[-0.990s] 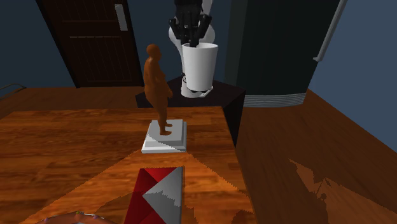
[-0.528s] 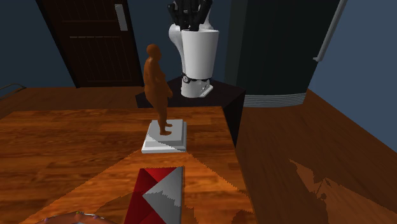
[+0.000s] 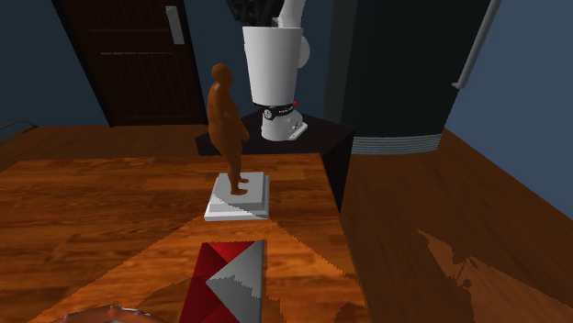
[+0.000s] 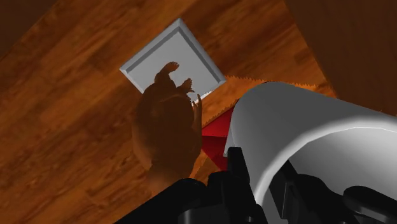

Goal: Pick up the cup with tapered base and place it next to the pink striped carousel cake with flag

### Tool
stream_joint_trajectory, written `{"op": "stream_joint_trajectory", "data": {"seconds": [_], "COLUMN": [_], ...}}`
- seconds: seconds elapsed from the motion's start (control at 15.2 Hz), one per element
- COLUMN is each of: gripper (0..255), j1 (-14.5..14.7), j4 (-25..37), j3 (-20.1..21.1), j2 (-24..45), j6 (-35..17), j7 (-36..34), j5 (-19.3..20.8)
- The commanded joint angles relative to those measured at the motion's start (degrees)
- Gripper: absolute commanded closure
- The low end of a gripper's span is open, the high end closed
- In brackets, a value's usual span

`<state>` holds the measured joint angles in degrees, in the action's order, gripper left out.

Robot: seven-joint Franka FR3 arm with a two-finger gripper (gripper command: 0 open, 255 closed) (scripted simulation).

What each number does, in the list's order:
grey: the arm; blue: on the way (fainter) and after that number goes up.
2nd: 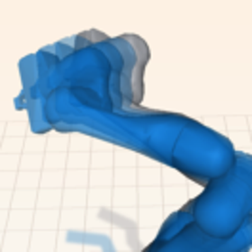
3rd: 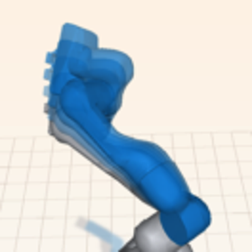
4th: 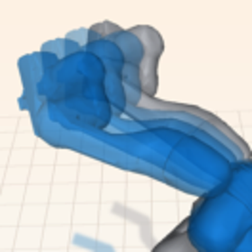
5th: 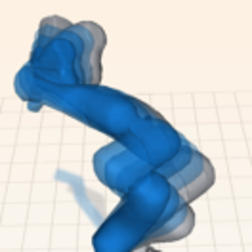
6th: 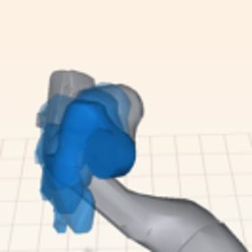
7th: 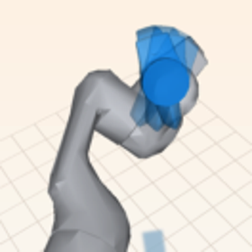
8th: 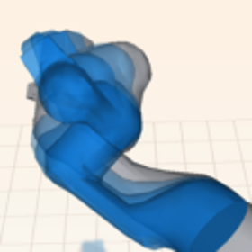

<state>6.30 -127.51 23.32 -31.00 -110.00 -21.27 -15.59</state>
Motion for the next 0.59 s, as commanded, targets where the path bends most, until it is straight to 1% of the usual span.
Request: {"op": "stream_joint_trajectory", "data": {"seconds": [0.0,0.26,0.53], "gripper": [255,255,255], "j1": [-1.3,-3.6,-5.3], "j4": [2.7,9.7,17.9], "j3": [0.3,0.6,0.9], "j2": [4.2,12.8,21.6], "j6": [-1.4,-2.5,-2.6], "j7": [0.4,1.0,0.9], "j5": [1.2,4.2,7.8]}}
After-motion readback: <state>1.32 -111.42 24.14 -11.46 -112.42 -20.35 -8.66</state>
